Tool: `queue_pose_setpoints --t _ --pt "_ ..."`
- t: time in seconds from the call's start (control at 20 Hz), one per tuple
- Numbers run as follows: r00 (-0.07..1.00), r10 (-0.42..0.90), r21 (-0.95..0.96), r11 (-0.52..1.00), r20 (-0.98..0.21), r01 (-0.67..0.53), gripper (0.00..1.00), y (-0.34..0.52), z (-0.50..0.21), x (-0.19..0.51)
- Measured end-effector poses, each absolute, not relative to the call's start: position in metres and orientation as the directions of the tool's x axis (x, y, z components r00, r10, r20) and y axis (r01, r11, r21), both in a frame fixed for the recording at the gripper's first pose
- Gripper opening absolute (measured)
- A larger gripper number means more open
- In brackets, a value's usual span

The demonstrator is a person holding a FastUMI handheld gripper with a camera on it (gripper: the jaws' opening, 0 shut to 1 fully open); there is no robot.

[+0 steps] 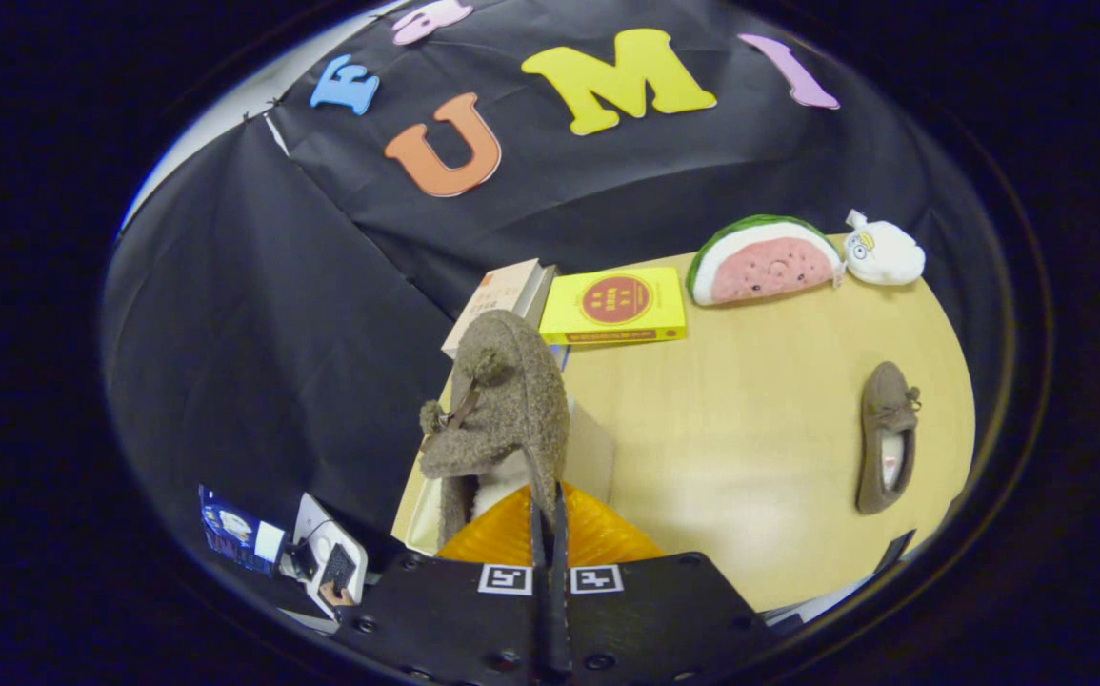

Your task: Open the storage box then place both shoes into the box .Put the left shoe in first, then the right shoe, with the right side of both shoes facing outward in a uniform manner.

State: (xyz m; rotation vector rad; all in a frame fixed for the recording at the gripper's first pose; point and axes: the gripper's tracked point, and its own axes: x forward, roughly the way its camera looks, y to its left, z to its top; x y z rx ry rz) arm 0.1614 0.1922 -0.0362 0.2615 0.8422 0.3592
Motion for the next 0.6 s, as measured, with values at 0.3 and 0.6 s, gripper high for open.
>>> queue_pose_setpoints --t 0.3,0.6 --pt "0.527 0.383 0.318 0.924 -0.759 -0.215 0.00 0.283 -0.103 0.163" --pt "0.484 0.294 0.297 0.952 -0.825 -0.072 0.00 0.315 -0.175 0.183"
